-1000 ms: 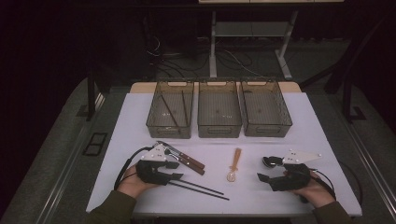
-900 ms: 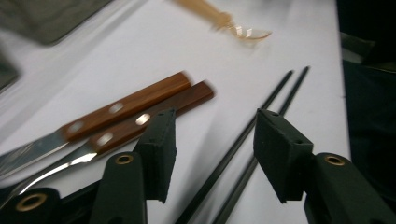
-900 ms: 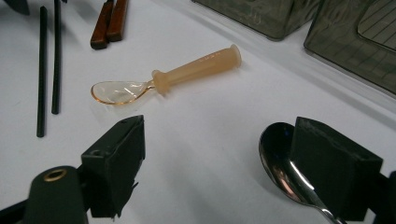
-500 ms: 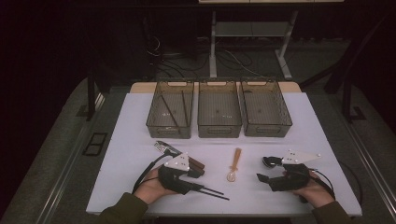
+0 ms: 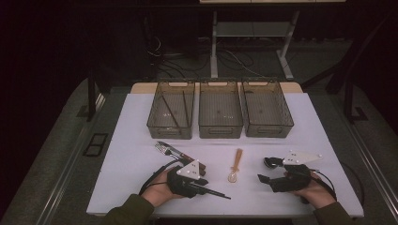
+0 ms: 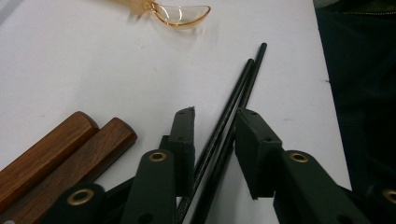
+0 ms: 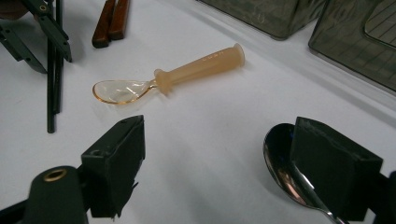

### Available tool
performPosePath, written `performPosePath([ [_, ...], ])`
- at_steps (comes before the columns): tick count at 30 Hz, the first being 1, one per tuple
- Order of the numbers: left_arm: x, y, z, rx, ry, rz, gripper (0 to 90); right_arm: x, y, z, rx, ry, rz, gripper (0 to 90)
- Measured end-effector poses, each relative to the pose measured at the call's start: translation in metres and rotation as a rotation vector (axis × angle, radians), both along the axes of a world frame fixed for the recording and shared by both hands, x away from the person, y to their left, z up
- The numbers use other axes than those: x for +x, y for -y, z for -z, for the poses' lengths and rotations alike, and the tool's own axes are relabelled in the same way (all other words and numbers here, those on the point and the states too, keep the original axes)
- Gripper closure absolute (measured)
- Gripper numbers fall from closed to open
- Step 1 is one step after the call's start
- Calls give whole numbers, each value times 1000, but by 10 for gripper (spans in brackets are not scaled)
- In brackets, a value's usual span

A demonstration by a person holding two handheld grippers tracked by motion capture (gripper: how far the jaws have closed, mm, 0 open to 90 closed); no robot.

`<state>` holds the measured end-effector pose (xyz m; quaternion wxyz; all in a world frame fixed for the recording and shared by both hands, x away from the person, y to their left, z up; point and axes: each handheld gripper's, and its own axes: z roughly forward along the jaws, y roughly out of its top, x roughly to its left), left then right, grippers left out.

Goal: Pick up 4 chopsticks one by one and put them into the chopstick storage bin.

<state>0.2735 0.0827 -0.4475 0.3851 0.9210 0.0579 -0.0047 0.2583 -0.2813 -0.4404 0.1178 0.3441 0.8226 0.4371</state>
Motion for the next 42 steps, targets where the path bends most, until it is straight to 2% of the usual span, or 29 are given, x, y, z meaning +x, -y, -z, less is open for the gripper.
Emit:
performPosePath([
  [4, 1, -1, 0, 9, 7, 5, 742, 0, 0, 0, 1, -1, 0, 180],
  [22, 8, -9, -2, 19, 26, -43, 763, 0, 0, 0, 3, 0, 0, 180],
  [33, 14, -22, -2, 23, 18, -108, 763, 0, 2, -1, 8, 1, 4, 180],
  [36, 16, -27, -2, 15, 13, -143, 763, -1, 2, -1, 7, 1, 2, 180],
  [37, 18, -30, -3, 31, 23, -134, 764, -1, 2, -1, 7, 1, 1, 180],
  [42, 19, -36, -3, 5, 6, -155, 768, 0, 2, -1, 8, 1, 2, 180],
])
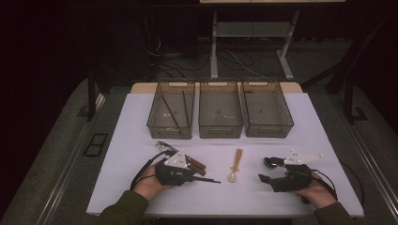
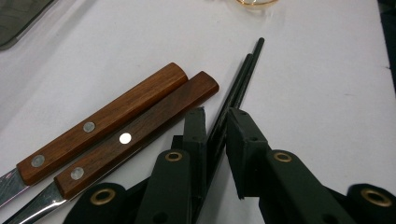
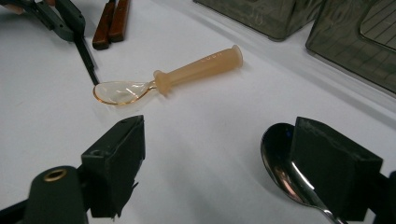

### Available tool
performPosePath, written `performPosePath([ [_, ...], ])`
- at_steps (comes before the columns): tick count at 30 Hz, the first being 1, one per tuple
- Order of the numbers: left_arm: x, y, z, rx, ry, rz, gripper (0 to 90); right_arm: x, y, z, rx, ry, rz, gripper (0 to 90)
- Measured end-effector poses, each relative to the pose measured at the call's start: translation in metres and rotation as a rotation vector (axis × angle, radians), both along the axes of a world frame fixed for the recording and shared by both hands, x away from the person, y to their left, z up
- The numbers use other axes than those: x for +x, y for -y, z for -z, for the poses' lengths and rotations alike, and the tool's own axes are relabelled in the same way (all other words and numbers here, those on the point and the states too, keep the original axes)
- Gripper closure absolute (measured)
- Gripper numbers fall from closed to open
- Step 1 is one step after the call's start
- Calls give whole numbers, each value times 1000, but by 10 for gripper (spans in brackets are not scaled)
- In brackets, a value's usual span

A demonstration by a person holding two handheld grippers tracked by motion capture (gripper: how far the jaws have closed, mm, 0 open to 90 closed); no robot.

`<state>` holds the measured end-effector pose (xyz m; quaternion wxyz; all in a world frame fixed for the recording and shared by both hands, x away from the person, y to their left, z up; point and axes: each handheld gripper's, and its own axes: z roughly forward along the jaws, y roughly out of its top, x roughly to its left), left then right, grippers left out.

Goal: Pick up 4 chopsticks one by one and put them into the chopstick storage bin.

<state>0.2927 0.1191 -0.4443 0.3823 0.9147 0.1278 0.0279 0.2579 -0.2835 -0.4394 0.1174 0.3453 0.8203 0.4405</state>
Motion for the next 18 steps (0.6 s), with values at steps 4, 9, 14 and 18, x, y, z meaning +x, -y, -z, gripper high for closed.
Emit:
performPosePath([
  [4, 0, -5, -4, -41, -8, -3, 719, 0, 0, 0, 1, 3, -1, 180],
  [9, -3, -27, -11, -81, -12, -29, 696, 0, 0, 0, 2, 0, 0, 180],
  [14, -8, -60, -16, -103, -13, -94, 740, 0, 0, 0, 0, 0, -2, 180],
  [18, -9, -79, -17, -89, -5, -152, 801, 0, 0, 0, 1, 1, -2, 180],
])
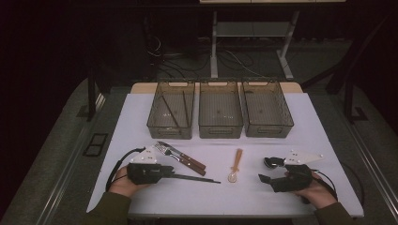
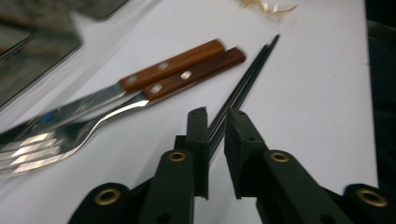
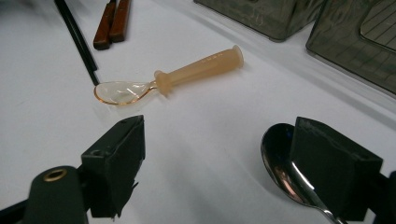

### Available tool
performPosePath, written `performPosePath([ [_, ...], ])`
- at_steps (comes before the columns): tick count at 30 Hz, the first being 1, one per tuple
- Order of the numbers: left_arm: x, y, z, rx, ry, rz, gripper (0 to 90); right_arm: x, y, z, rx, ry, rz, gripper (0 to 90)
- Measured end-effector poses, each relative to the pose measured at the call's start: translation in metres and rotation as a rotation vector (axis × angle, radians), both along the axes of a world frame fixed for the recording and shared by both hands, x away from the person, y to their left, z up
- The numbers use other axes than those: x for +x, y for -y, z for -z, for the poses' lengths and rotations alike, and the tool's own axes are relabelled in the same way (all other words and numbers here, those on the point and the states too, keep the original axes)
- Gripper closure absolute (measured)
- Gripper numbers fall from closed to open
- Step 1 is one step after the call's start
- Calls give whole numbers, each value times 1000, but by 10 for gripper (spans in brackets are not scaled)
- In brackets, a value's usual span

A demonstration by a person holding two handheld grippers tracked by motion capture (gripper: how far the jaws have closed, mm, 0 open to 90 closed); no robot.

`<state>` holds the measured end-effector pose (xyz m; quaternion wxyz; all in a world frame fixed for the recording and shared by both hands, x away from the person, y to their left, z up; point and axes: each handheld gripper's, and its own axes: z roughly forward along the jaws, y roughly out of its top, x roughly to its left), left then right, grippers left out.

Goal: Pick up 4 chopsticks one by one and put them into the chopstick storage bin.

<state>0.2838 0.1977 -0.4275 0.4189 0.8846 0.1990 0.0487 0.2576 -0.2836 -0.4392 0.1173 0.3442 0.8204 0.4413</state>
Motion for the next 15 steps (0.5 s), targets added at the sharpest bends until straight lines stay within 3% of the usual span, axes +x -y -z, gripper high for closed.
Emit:
performPosePath([
  [5, 2, -14, 5, 35, -13, -59, 888, 0, 0, 0, 1, 0, 0, 180],
  [15, 5, -25, 11, 62, -25, -102, 890, 0, 0, 0, 1, 2, -2, 180],
])
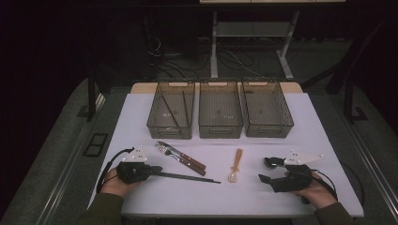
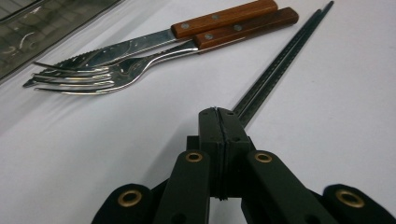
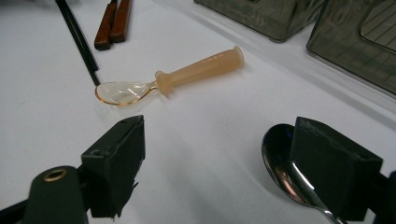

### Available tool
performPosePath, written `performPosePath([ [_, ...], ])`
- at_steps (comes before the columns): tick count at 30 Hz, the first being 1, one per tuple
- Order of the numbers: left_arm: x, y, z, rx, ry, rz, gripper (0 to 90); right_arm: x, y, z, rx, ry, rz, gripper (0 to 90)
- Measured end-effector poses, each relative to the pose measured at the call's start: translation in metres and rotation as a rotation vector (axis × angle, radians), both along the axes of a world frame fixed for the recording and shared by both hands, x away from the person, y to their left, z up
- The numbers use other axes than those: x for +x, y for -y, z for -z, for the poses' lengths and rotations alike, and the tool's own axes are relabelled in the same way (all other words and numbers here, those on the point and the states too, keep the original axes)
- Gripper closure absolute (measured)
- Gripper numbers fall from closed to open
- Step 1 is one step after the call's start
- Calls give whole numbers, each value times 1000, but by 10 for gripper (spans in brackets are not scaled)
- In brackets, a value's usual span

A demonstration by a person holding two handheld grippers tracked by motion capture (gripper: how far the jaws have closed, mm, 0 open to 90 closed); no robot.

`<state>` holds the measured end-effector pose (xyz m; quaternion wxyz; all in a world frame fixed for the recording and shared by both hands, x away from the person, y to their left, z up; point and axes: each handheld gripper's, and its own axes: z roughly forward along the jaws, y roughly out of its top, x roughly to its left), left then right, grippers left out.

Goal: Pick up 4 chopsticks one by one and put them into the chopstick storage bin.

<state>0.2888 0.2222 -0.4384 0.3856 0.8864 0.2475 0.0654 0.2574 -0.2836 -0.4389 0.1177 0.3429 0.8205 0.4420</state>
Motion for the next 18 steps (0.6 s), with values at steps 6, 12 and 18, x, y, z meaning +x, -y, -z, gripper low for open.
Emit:
performPosePath([
  [6, 1, 0, 2, 11, -7, 2, 890, 0, 0, 0, 0, -1, -1, 180],
  [12, 1, 0, 2, 15, -1, 1, 890, 0, 0, 0, 0, -2, 0, 180],
  [18, 2, 1, 3, 9, -3, 7, 890, 0, 0, 0, -2, -1, -1, 180],
])
